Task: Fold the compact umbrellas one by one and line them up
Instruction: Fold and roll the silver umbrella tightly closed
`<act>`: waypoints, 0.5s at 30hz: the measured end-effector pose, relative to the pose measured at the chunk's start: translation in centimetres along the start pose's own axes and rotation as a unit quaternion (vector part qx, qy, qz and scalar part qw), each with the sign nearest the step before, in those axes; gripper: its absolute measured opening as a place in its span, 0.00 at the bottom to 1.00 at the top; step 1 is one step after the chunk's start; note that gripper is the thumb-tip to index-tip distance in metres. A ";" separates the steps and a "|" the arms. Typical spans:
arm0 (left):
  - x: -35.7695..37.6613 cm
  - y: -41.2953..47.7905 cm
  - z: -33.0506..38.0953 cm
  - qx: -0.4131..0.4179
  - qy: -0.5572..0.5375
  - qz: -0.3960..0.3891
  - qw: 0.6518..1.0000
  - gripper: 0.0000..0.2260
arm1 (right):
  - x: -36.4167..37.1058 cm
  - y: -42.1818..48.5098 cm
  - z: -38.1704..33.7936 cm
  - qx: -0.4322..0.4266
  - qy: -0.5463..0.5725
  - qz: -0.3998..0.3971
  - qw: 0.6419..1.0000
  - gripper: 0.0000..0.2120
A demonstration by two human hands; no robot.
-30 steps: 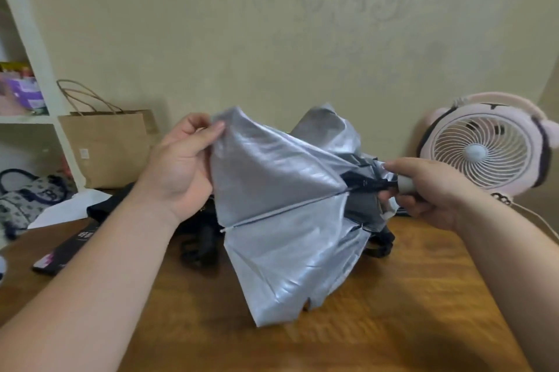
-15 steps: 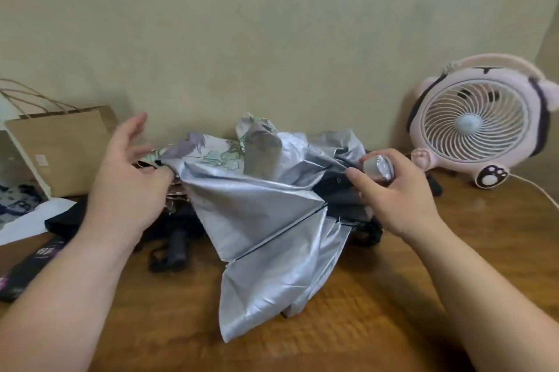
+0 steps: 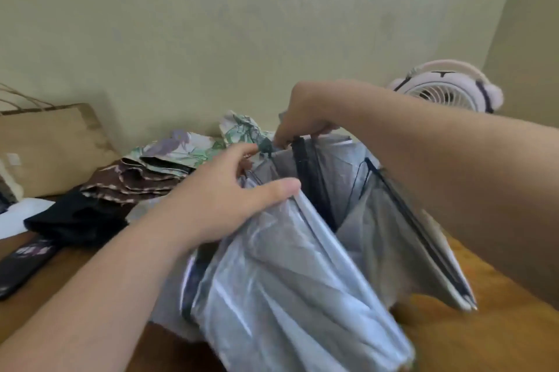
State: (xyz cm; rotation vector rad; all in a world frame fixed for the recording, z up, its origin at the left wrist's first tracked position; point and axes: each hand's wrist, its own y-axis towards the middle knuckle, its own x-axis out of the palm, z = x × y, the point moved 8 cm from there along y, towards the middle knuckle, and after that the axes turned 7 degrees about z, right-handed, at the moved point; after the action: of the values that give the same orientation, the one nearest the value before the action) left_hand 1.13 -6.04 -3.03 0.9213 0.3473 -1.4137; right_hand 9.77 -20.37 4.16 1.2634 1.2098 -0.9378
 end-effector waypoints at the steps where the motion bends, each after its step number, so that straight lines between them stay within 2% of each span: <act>1: 1.4 0.0 0.0 0.001 0.031 -0.044 0.999 0.53 | 0.2 -0.1 -0.2 -0.011 -0.012 -0.002 1.000 0.23; 3: 3.2 0.4 -0.2 0.033 0.087 -0.080 0.992 0.50 | 0.3 -0.3 -0.3 -0.033 -0.014 -0.010 0.999 0.22; 6: 3.7 1.4 -1.3 0.056 0.089 -0.065 0.992 0.44 | 0.8 -1.0 0.5 -0.049 0.094 -0.063 0.992 0.14; 9: 3.1 2.3 -2.6 0.023 -0.037 -0.009 0.999 0.42 | 0.8 -1.9 1.9 -0.066 0.153 -0.082 0.983 0.08; 12: 3.4 1.9 -3.2 -0.022 -0.178 0.015 0.984 0.42 | 0.0 -3.0 3.4 -0.074 0.187 -0.047 0.978 0.08; 15: 4.1 1.2 -3.1 -0.058 -0.284 0.029 0.957 0.31 | -1.3 -5.9 4.9 -0.081 0.263 -0.019 0.961 0.11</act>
State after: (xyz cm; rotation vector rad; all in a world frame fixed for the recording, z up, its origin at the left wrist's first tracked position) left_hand 3.90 -6.77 -7.50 0.3951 -0.0325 -1.5161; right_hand 4.44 -26.05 3.94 1.4056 1.6906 -0.5238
